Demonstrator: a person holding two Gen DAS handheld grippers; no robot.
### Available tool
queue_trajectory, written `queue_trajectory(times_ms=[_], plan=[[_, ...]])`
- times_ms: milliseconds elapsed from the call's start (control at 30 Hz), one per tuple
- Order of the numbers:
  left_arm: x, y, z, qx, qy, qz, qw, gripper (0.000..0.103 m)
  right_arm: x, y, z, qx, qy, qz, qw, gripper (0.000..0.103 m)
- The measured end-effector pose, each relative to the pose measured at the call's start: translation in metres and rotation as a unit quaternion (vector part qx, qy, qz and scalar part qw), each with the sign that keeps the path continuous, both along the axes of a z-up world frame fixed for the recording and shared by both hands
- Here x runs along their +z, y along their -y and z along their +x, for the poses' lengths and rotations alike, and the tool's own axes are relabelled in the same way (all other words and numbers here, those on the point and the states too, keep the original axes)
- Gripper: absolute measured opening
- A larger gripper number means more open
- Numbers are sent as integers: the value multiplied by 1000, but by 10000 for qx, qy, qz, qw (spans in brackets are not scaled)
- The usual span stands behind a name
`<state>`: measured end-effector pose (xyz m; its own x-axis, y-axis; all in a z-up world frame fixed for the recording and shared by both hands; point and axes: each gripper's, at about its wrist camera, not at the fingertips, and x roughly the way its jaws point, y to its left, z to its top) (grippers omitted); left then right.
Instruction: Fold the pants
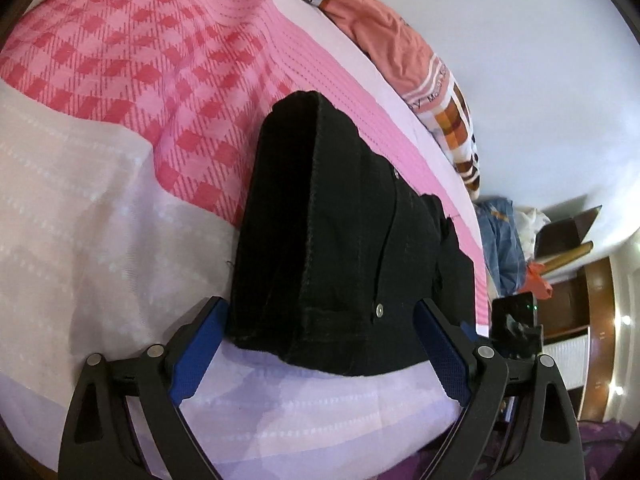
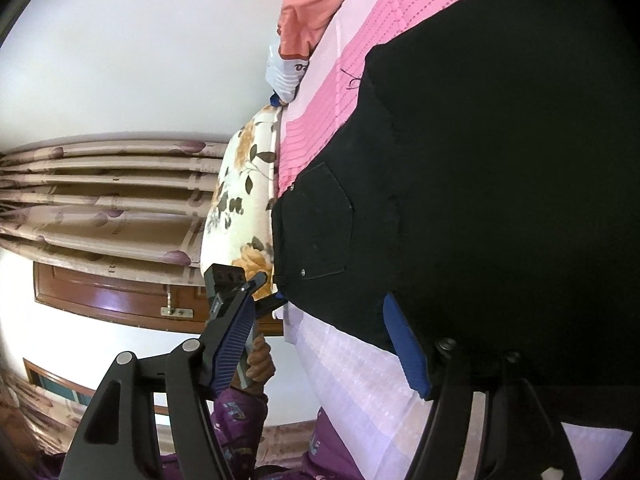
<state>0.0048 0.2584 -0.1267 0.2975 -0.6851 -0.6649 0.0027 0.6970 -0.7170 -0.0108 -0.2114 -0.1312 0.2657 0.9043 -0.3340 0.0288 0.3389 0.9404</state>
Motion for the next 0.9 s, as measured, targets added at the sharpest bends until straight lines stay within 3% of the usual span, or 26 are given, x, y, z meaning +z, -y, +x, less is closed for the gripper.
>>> queue_trajectory(times_ms=[167,267,433,633,767,900], plan=[[-6,-21,-17,556,-472,-600,9955,92,0,2,-1,-116,-48,-7,9999,67],[-8,-22,-28,793,-638,-757,9919,92,-2,1,0,-151,-96,-26,9998,68],[-15,-1,-20,796,-738,-1115,9878,92,-2,-1,0,-148,-95,-88,9998,69],[-17,1,-6,1308,-567,-1150,9831,92,-3,3,-1,-167,-165,41,9997,71],[-10,13,-23,1416,58,-705,9874,92,-5,3,-1,-171,-190,68,9997,72],[-17,7,-35,1795,298,-777,9802,77,-5,4,0,-151,-199,86,9997,72]])
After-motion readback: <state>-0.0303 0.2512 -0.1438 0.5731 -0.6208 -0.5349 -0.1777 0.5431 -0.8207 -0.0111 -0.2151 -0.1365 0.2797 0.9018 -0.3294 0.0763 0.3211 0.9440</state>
